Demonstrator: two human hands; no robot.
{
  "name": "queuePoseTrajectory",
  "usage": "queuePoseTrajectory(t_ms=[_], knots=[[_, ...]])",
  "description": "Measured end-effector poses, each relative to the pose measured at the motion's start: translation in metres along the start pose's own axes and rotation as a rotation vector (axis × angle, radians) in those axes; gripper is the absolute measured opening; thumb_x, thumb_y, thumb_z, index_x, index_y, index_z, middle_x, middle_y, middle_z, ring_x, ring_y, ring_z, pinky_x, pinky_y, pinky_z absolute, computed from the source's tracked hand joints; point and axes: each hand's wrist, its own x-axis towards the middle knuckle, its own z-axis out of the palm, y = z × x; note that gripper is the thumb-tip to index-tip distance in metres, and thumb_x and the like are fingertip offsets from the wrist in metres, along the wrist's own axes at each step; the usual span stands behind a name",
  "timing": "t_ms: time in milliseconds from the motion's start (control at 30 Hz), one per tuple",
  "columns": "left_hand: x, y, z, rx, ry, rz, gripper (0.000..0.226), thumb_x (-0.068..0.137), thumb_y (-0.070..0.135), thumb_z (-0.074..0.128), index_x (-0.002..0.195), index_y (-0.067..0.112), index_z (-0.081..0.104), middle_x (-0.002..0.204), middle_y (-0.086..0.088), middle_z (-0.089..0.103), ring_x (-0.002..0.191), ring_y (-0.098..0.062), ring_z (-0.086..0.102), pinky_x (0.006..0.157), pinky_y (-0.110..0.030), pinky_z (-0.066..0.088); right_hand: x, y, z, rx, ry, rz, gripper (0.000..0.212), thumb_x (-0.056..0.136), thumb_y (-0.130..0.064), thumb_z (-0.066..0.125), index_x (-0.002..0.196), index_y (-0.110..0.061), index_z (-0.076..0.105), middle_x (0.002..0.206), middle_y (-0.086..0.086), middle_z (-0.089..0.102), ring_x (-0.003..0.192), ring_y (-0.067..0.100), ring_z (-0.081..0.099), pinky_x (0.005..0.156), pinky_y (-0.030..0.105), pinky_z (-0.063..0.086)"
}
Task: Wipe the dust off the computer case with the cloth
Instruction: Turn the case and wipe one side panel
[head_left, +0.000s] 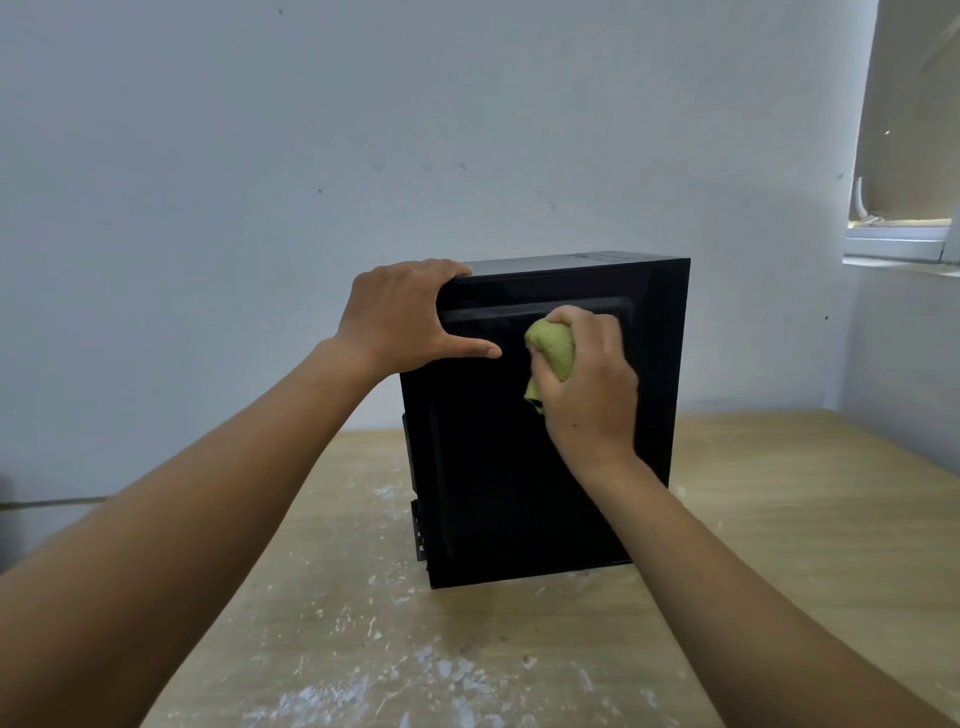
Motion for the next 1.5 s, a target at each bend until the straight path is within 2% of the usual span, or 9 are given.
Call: queuePoseTrajectory(t_ms=[167,267,533,700,833,1000,1267,1367,1500], knots=[[0.0,-0.001,0.0,-0.011,0.001,0.006,0.092,0.059,0.083,0.065,0.132,0.028,0.056,0.126,0.011,0.064,0.112,-0.017,0.061,0.083,-0.03,0.041,-0.001,-0.015,0.013,-0.068,-0.082,-0.149,0.031,0.084,-0.024,0.072,0.111,-0.016,0.061,0.103,0.002,0.054,0.079,0.014,0.056,0.057,0.022,0.044],[-0.001,0.0,-0.001,-0.005,-0.002,0.001,0.095,0.056,0.085,0.063,0.131,0.028,0.057,0.125,0.01,0.065,0.112,-0.018,0.061,0.083,-0.03,0.042,0.005,-0.01,0.004,-0.116,-0.114,-0.162,0.031,0.086,-0.028,0.07,0.113,-0.018,0.059,0.105,0.001,0.054,0.08,0.015,0.056,0.055,0.021,0.042],[-0.002,0.003,-0.004,0.006,-0.032,-0.021,0.104,0.051,0.091,0.05,0.134,0.029,0.055,0.128,0.009,0.063,0.115,-0.018,0.06,0.089,-0.034,0.045,0.046,0.019,-0.042,-0.129,-0.017,0.101,0.028,0.089,-0.036,0.062,0.113,-0.024,0.055,0.113,0.003,0.051,0.087,0.028,0.056,0.068,0.029,0.034],[-0.001,0.002,-0.004,0.007,-0.026,-0.01,0.105,0.051,0.092,0.048,0.135,0.029,0.054,0.128,0.01,0.063,0.115,-0.018,0.06,0.089,-0.034,0.045,0.066,0.047,-0.069,-0.149,0.049,0.236,0.029,0.091,-0.036,0.059,0.115,-0.022,0.051,0.117,0.004,0.051,0.083,0.02,0.046,0.073,0.03,0.031],[-0.001,0.0,-0.002,-0.007,-0.012,0.0,0.102,0.053,0.09,0.054,0.134,0.028,0.055,0.127,0.01,0.064,0.114,-0.018,0.061,0.088,-0.034,0.045,0.064,0.045,-0.066,-0.151,0.031,0.184,0.028,0.09,-0.035,0.06,0.114,-0.021,0.053,0.114,0.004,0.053,0.083,0.017,0.045,0.074,0.029,0.03],[0.001,-0.001,0.001,-0.001,-0.012,0.008,0.1,0.054,0.089,0.058,0.135,0.028,0.054,0.127,0.009,0.064,0.115,-0.019,0.06,0.089,-0.034,0.044,0.053,0.025,-0.043,-0.241,0.0,0.042,0.026,0.087,-0.024,0.063,0.112,-0.02,0.058,0.115,0.004,0.053,0.084,0.029,0.055,0.065,0.03,0.034],[0.002,-0.003,0.003,-0.031,-0.012,0.0,0.097,0.053,0.086,0.065,0.132,0.029,0.056,0.125,0.011,0.064,0.114,-0.018,0.06,0.085,-0.032,0.041,0.043,-0.021,-0.005,-0.237,-0.111,-0.205,0.027,0.083,-0.024,0.067,0.109,-0.018,0.061,0.106,0.006,0.056,0.085,0.024,0.058,0.059,0.028,0.037],[0.001,-0.003,0.004,-0.059,0.022,0.021,0.082,0.057,0.076,0.059,0.124,0.03,0.061,0.115,0.011,0.068,0.103,-0.019,0.064,0.072,-0.028,0.034,0.038,-0.04,0.013,-0.198,-0.154,-0.252,0.029,0.082,-0.024,0.068,0.11,-0.021,0.061,0.103,0.002,0.057,0.085,0.022,0.057,0.056,0.028,0.037],[0.0,-0.003,0.002,-0.016,0.03,0.036,0.067,0.066,0.057,0.042,0.125,0.031,0.061,0.114,0.009,0.068,0.1,-0.023,0.064,0.069,-0.028,0.031,0.035,-0.052,0.023,-0.163,-0.226,-0.324,0.032,0.081,-0.022,0.069,0.111,-0.023,0.061,0.104,-0.001,0.056,0.088,0.018,0.056,0.056,0.027,0.036]])
